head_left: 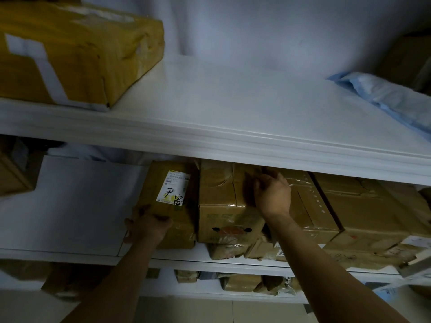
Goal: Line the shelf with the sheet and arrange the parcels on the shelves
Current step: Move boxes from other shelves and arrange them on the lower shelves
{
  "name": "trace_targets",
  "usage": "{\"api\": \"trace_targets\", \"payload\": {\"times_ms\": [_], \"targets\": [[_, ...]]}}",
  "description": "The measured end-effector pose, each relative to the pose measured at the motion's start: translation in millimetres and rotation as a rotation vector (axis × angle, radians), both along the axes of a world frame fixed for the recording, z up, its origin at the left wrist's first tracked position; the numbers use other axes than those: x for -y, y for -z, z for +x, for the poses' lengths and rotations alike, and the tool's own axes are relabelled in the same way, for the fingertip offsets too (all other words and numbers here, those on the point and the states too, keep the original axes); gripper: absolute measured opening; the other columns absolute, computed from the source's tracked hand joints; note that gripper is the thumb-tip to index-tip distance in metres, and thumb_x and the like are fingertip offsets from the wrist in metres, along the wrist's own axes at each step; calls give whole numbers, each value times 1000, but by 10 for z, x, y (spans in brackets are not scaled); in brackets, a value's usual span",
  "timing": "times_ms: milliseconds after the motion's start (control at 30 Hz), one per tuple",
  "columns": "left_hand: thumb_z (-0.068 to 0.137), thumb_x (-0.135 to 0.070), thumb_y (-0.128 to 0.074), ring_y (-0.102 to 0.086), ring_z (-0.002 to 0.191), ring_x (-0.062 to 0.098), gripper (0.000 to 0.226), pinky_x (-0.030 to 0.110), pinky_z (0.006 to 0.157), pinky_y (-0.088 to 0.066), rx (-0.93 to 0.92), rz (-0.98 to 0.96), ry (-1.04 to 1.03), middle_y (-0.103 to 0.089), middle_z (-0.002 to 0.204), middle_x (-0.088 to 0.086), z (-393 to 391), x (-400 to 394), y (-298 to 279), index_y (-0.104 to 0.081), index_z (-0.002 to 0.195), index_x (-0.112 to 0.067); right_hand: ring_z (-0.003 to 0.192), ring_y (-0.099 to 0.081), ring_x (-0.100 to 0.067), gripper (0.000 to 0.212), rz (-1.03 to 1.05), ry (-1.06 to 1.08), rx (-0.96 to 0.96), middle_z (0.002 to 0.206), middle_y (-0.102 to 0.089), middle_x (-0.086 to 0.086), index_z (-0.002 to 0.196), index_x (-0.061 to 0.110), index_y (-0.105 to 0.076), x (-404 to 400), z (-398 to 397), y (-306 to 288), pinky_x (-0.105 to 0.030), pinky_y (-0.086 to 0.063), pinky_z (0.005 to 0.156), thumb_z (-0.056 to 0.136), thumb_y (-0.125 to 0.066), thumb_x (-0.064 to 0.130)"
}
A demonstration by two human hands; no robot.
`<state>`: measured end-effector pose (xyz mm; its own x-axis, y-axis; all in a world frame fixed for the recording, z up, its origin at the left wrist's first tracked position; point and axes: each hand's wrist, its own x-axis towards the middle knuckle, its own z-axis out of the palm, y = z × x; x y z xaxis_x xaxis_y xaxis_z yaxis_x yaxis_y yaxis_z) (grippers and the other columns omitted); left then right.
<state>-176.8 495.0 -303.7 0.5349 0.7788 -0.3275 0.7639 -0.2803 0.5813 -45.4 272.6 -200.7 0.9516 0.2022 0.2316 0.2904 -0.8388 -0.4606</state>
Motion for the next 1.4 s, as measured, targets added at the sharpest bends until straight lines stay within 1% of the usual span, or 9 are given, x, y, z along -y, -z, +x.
{"api": "trace_targets", "payload": {"times_ms": [133,267,367,567,767,900,1067,1200,1400], "targets": [[74,-50,-66,-42,126,34,55,48,104,-37,107,-51,-15,-50,135,10,-67,117,-266,-60,120,-21,98,-58,-25,25,124,-71,62,105,-63,-10,106,15,-68,-251,-383,-229,-34,-50,77,94,-52,29],[81,-23,-69,-64,96,29,18,37,88,-51,434,-118,-174,-71,103,12,-250,75,-725,-71,95,-12,63,-60,-20,35,293,-251,16,62,-64,-2,59,21,-57,-714,-828,-561,-29,-43,60,91,-56,37],[84,-13,-64,-65,83,30,10,36,78,-54,602,-36,-256,-71,86,15,-456,-90,-1090,-68,76,-10,47,-47,-9,50,311,-323,-9,45,-48,8,44,21,-46,-979,-1080,-764,-27,-41,54,90,-57,38],[87,-10,-58,-57,77,25,10,28,65,-39,760,111,-395,-64,84,11,-850,-490,-1627,-63,79,-7,57,-60,-9,39,352,-373,-35,55,-62,5,51,23,-57,-1201,-1290,-787,-28,-50,58,85,-62,40],[86,-10,-57,-48,63,14,16,17,52,-31,941,302,-326,-55,73,3,-1153,-603,-2211,-56,70,-8,45,-43,-5,47,591,-381,264,43,-44,6,45,26,-44,-1694,-1679,-1278,-21,-36,51,91,-53,33],[88,-6,-57,-55,84,15,17,7,71,-38,1171,439,-242,-57,100,2,-1323,-790,-2736,-65,104,-6,66,-52,-11,26,861,-96,245,71,-59,1,74,16,-61,-1912,-1650,-1833,-27,-40,62,93,-49,30],[91,-22,-56,-20,143,25,63,34,115,-21,910,366,-17,-19,155,9,-1249,-825,-3095,-29,146,-7,117,-51,-36,68,579,-8,-274,129,-53,-21,121,6,-55,-2128,-1513,-2226,-47,-38,101,97,-16,56],[89,-29,-59,-12,144,31,79,39,114,-22,840,230,-49,-1,160,8,-1178,-721,-3203,-15,150,-7,128,-44,-34,74,685,-104,-495,144,-43,-17,140,6,-40,-2124,-1635,-2222,-43,-34,105,96,-18,61],[84,-20,-68,-44,123,35,84,35,95,-41,895,-31,-111,-12,149,16,-1122,-619,-3389,-16,147,-3,123,-49,-33,77,634,-128,-566,141,-46,-17,145,14,-37,-1995,-1821,-2266,-40,-40,95,92,-20,68]]}}
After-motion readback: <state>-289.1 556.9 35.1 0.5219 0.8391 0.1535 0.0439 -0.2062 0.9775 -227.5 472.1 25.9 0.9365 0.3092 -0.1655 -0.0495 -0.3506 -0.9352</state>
